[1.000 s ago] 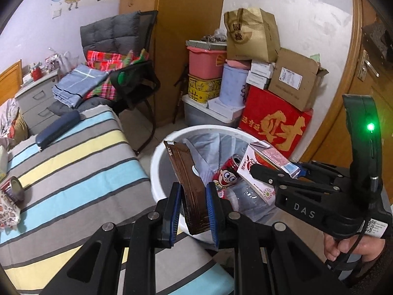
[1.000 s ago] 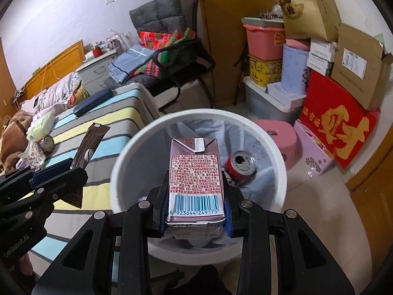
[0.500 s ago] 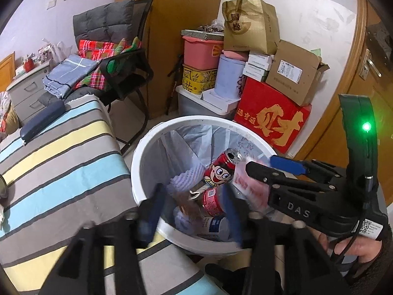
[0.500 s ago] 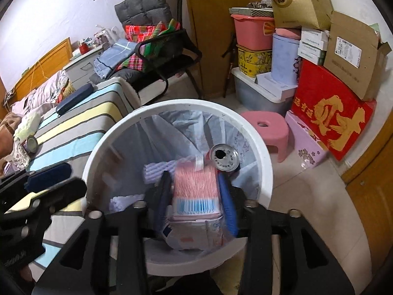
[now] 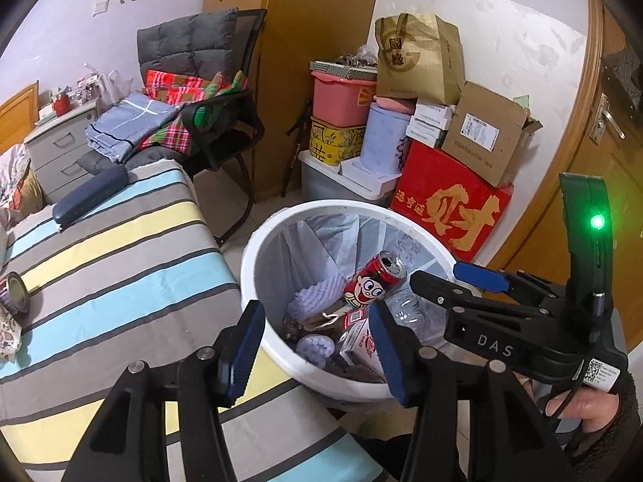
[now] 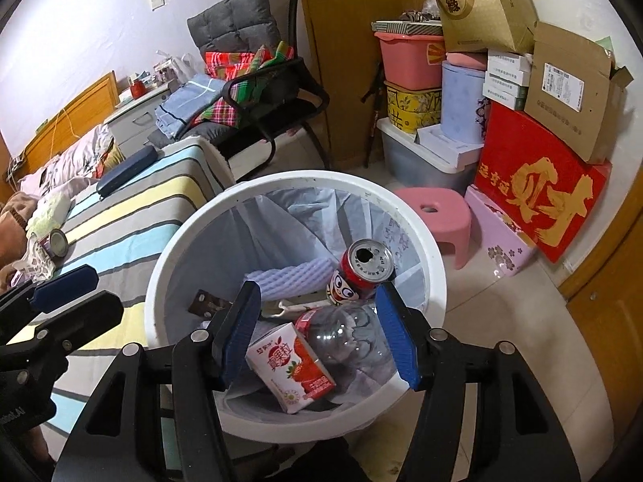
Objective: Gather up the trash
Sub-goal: 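Move both open tools back over the table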
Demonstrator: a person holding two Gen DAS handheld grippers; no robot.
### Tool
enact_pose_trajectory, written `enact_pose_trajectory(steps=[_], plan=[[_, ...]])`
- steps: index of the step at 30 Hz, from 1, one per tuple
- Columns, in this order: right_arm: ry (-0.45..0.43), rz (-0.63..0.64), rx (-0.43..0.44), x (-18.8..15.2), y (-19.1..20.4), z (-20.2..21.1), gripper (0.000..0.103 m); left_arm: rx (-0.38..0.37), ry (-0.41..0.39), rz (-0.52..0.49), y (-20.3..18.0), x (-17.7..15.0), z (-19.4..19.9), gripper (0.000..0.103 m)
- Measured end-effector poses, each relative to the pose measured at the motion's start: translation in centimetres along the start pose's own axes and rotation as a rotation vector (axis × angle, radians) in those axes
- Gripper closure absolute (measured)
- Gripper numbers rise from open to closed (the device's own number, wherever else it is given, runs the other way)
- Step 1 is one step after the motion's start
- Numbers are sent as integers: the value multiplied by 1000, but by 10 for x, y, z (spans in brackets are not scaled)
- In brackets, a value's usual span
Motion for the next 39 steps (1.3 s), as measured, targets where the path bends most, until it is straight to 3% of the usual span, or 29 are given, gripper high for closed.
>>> enact_pose_trajectory(steps=[16, 39], plan=[[-28, 50, 41, -6, 45, 7, 42, 84, -56, 73, 57, -20, 47, 49], [-1, 219, 207, -11, 164, -23, 42, 338, -94, 266, 218, -73, 113, 49]])
Point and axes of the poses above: each gripper's, at about its wrist camera, not at the fingertips, and z roughly against the way its jaws point, y to its left, x to its top, the point moved 3 cm from there along -z, roughly the way its jaws point, and after that the axes turned 12 degrees about x, right-handed, at the moved point
